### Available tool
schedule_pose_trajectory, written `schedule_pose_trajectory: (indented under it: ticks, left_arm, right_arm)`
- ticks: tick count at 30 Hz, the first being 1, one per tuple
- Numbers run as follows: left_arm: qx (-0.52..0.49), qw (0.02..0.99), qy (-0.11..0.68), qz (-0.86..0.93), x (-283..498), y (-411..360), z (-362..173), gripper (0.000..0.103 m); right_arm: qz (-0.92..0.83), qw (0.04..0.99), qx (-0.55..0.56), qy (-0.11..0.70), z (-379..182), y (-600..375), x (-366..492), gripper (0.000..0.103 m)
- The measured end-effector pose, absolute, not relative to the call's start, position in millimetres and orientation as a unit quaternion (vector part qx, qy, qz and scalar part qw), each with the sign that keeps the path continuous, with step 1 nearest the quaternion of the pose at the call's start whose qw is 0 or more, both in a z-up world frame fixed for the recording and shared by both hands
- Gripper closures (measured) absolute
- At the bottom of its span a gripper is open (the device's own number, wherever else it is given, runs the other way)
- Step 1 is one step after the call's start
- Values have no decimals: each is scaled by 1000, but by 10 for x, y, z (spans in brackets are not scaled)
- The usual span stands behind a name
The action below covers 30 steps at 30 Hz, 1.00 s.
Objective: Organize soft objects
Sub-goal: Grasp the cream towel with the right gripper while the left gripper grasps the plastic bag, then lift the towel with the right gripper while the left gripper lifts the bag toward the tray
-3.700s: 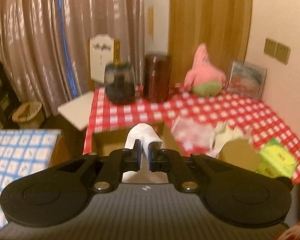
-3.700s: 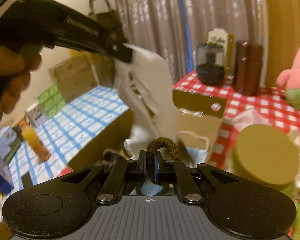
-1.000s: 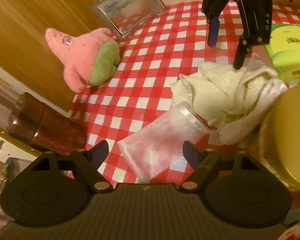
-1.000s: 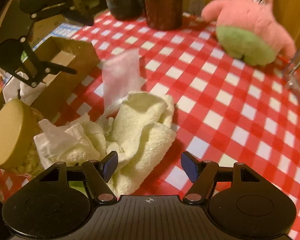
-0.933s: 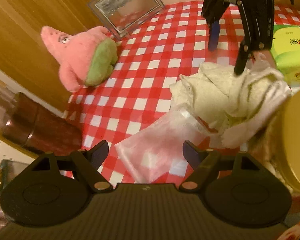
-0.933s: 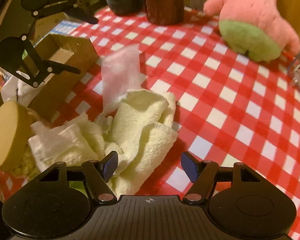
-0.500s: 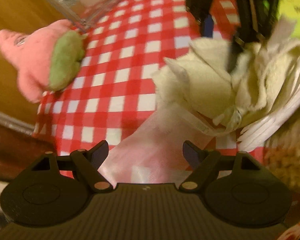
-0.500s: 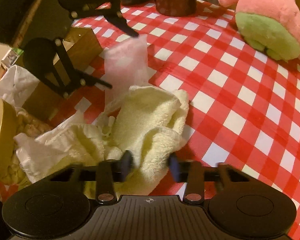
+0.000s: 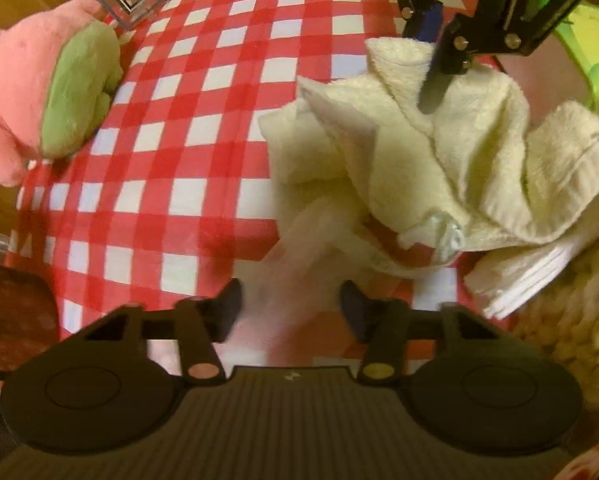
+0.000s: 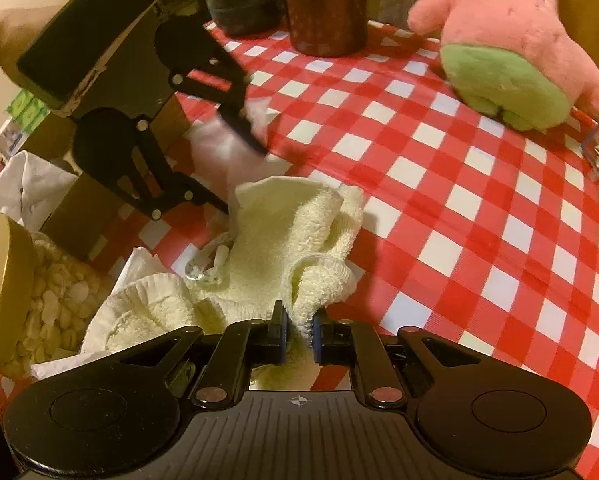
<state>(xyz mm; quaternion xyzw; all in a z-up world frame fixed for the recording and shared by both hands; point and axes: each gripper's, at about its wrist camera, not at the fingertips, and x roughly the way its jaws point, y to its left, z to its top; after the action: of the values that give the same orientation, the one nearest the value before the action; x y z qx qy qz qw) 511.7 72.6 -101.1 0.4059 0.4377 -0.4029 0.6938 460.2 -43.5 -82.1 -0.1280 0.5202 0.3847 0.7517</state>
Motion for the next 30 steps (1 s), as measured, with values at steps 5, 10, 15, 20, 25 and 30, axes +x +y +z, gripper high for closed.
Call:
schedule_pose_trajectory:
  ticks: [5, 10, 15, 20, 25, 30]
  left_arm:
    - [396, 708, 446, -379, 5017, 790, -982, 98]
    - [335, 756, 434, -356, 4987, 938, -660, 101]
    - [287, 806, 404, -322, 4890, 1001, -202, 101]
    - [241, 844, 391, -278, 4738, 1034, 211, 101]
    - [189, 870, 390, -236, 4464, 1062, 590, 101]
    - [178, 882, 382, -209, 4152, 1062, 906, 101]
  right_arm:
    - [371, 763, -119, 515, -788, -472, 4579, 92]
    - [353, 791, -105, 489, -548, -565, 4507, 92]
    - [333, 825, -115, 441, -133, -625, 4361, 93]
    - [311, 853, -131, 398, 336, -666, 4178, 93]
    - [283, 877, -154, 357, 811, -715, 3960, 93]
    - [260, 898, -159, 317, 1246, -757, 3750, 93]
